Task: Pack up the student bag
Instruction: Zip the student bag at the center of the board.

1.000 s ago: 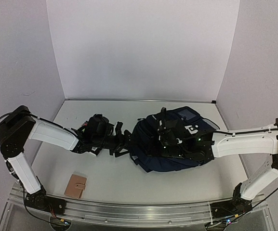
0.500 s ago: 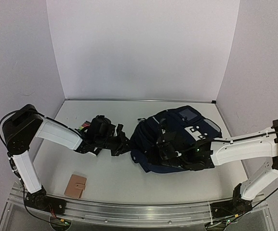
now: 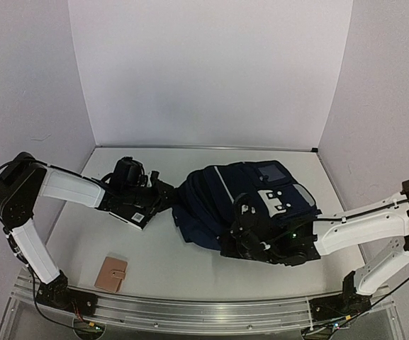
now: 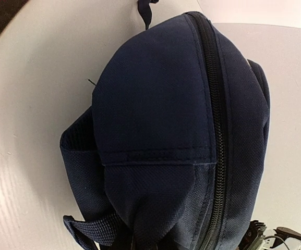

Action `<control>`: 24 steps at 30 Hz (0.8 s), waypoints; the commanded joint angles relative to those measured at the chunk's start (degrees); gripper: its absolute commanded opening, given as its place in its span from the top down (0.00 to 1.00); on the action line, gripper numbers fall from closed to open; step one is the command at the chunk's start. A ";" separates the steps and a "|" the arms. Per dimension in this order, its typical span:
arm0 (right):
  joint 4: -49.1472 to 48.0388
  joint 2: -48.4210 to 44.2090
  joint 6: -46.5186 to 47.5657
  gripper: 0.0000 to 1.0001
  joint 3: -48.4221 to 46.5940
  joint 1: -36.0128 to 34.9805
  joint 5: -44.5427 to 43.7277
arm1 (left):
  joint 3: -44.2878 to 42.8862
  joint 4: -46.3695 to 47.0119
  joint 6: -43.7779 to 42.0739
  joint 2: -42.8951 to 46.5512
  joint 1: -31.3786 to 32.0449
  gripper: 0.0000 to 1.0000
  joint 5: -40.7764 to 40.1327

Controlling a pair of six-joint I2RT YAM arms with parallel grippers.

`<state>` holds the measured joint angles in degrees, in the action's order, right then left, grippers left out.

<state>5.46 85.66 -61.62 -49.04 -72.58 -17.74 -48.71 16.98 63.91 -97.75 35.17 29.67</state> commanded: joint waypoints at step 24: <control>10.39 -2.29 -14.51 1.00 15.67 7.86 -5.43 | -2.60 -14.90 -13.84 15.52 -14.63 1.00 -1.10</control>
<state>5.63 85.74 -75.60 -37.04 -69.17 -20.30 -48.71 -0.63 53.10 -87.55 24.15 33.15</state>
